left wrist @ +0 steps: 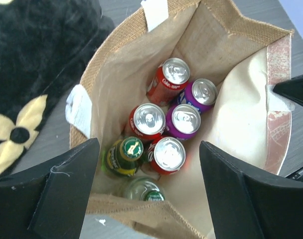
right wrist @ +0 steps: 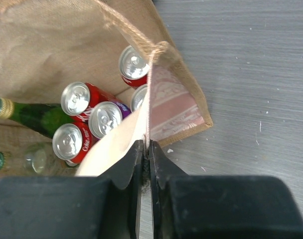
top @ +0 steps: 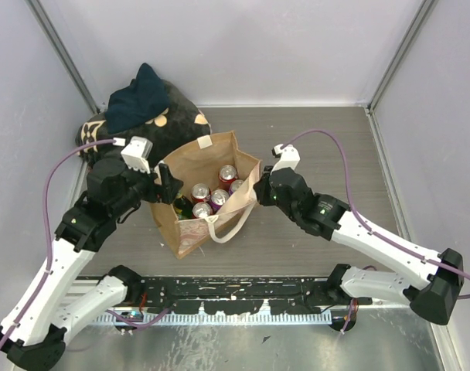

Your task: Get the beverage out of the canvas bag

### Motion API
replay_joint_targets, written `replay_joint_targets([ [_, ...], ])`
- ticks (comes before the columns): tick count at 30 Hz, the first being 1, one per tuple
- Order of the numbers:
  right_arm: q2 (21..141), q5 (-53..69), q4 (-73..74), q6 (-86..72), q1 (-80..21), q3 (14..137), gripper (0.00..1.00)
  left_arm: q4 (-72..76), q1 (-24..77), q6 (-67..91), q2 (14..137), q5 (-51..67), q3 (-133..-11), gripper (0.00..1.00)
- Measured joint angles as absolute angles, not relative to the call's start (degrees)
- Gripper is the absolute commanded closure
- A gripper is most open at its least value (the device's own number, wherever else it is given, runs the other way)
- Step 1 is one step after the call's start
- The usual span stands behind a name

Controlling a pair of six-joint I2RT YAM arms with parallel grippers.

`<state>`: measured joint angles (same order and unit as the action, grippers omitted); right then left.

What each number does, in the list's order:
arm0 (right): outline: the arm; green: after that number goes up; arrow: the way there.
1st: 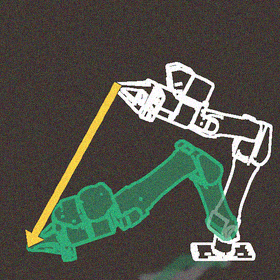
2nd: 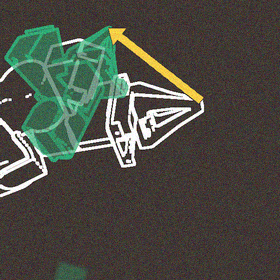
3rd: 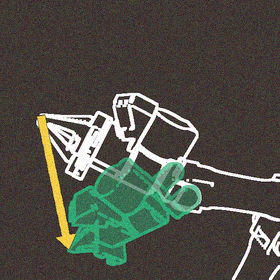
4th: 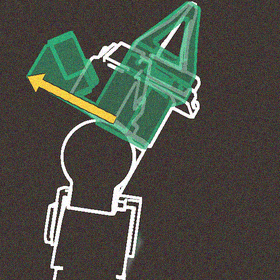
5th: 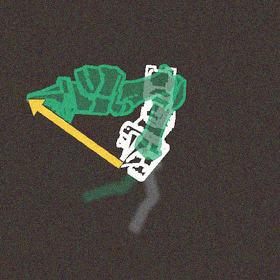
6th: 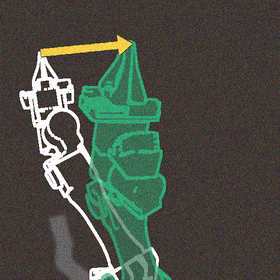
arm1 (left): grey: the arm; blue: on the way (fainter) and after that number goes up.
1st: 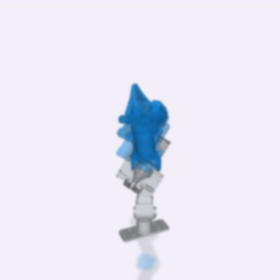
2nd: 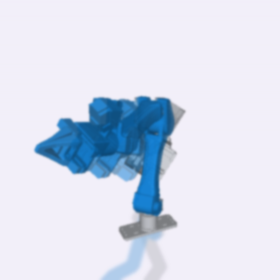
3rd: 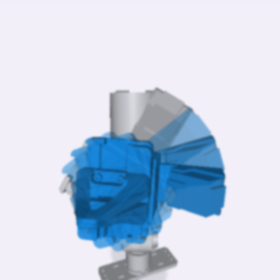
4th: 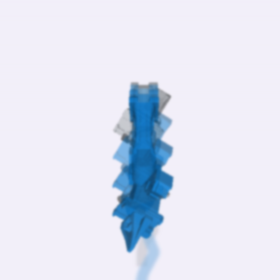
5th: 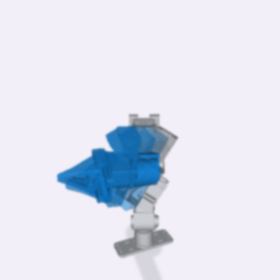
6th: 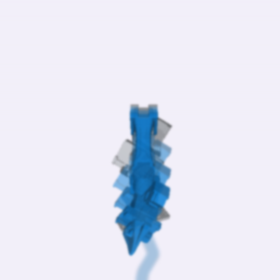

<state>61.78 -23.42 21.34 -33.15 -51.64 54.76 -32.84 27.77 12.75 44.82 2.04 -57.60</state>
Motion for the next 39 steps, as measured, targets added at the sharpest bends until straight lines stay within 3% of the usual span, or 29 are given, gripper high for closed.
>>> replay_joint_targets([
  [5, 60.2, -23.4, 21.2, -33.2, -51.6, 50.8, 0.95, -40.0, 29.4, 15.2, 43.8, -2.2, -58.9, 0.12],
  [10, 60.4, -22.5, 21.1, -33.6, -51.6, 47.2, 0.95, -44.3, 29.5, 18.2, 41.1, -3.7, -58.5, 0.26],
  [17, 64.6, -21.1, 20.8, -34.3, -51.7, 46.2, 0.95, -45.1, 29.7, 22.5, 38.3, -0.4, -55.2, 0.35],
  [22, 66.0, -20.5, 21.5, -34.4, -52.3, 46.0, 0.93, -46.1, 30.5, 23.1, 38.8, 0.6, -53.7, 0.34],
  [32, 64.8, -21.2, 24.8, -34.0, -52.5, 47.8, 0.81, -35.6, 30.9, 17.0, 46.6, 7.5, -60.2, 0.31],
  [39, 63.0, -22.1, 28.2, -33.3, -53.2, 49.8, 0.81, -21.0, 32.4, 15.9, 52.9, 17.1, -62.9, 0.43],
])
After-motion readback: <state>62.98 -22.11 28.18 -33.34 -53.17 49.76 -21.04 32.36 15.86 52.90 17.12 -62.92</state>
